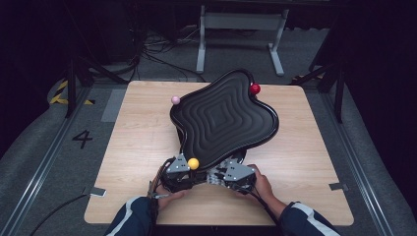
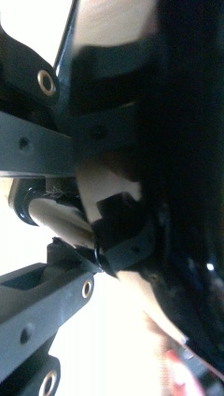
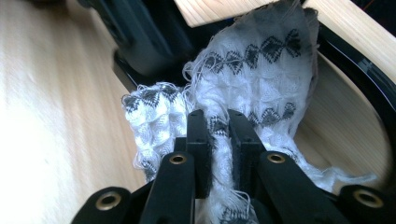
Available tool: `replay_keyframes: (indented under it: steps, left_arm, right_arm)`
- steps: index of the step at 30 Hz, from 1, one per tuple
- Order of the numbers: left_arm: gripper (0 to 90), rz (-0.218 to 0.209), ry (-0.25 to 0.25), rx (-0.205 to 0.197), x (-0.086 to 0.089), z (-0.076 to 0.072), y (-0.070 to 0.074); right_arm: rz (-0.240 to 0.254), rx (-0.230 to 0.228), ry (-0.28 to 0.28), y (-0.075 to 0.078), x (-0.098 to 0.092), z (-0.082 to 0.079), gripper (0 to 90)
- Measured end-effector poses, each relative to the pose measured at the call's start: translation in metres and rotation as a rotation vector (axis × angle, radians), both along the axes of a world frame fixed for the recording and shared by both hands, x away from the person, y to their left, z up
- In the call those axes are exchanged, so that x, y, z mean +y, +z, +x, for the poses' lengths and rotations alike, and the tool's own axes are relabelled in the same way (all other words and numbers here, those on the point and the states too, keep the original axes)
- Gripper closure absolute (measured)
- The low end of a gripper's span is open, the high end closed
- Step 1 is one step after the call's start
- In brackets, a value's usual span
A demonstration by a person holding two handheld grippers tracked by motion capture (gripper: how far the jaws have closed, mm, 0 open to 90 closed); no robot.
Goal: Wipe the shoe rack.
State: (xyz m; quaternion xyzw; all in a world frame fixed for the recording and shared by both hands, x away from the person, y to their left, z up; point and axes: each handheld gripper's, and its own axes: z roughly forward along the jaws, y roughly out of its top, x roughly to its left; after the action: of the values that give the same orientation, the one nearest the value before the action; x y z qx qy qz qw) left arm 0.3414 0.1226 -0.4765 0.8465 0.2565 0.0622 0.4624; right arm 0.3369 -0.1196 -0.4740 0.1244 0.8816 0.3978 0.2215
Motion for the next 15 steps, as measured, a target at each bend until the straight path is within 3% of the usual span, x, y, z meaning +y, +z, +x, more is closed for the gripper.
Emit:
replay_keyframes:
  steps: [6,15]
  left_arm:
    - [72.6,0.002,-0.007,-0.001,0.001,0.001,0.000]
    - [72.5,0.014,-0.007,-0.003,0.001,0.000,0.000]
  right_arm:
    - [-0.011,-0.027,0.026,-0.001,0.018,-0.007,81.3]
    - [-0.001,-0.035,0.045,-0.003,0.003,-0.001,81.4]
